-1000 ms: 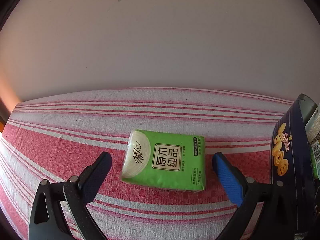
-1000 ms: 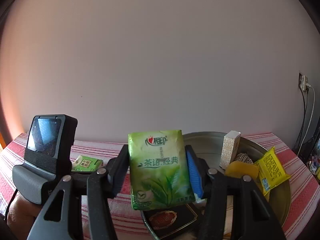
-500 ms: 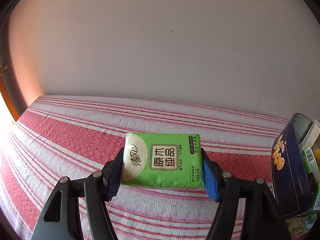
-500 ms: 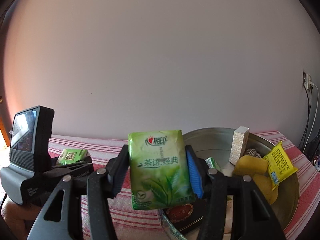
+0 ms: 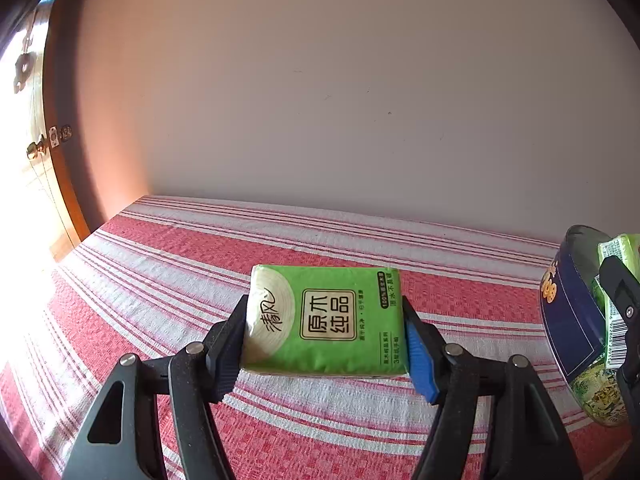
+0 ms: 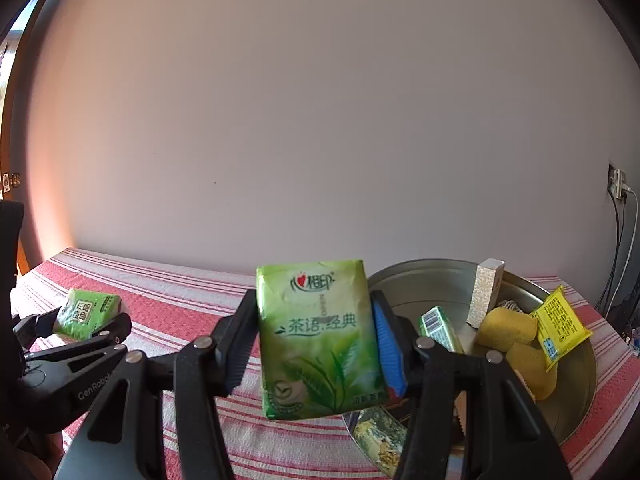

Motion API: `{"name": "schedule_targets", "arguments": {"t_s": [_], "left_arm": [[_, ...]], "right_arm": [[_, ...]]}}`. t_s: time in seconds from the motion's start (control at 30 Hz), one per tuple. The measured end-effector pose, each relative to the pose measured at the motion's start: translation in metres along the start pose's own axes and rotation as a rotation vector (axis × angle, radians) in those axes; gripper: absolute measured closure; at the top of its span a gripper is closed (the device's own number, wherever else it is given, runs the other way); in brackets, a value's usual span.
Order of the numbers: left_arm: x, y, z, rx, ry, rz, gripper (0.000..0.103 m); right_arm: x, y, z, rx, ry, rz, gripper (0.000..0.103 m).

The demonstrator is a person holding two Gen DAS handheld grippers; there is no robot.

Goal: Organize objects
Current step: 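Carry both green tissue packs over the tin with both tools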

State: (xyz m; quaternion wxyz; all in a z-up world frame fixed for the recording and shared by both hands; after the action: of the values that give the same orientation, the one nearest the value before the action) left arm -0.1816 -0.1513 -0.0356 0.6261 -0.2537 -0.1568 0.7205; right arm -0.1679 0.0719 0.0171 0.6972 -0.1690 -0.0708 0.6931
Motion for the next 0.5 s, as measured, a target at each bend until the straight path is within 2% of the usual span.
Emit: {"name": "schedule_targets", "arguments": {"t_s": [0.23,0.5], "left_arm": [[-0.014,-0.006,-0.001,0.030,0.011,0.006,0.033],[-0.023,-0.032,-0.010,0.053,0.009,0.010,0.033]], "right_arm": [[0.002,-0.015,-0.010,0.007,0.005,-0.010,0.048],[0.006,-0.019,-0.019,-0.001,-0.006,-0.012,0.048]]}}
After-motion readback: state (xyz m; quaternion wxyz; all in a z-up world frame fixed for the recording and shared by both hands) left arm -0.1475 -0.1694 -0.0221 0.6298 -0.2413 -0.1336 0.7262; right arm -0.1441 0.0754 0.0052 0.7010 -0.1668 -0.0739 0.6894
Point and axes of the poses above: each gripper's, at about its wrist camera, not at the fingertips, and y roughly the way its jaws point, x to its right, z to its top, the point moved 8 cm from there along y, roughly the way its jaws point, and after that the axes turned 12 degrees about y, right-handed, at the moved point
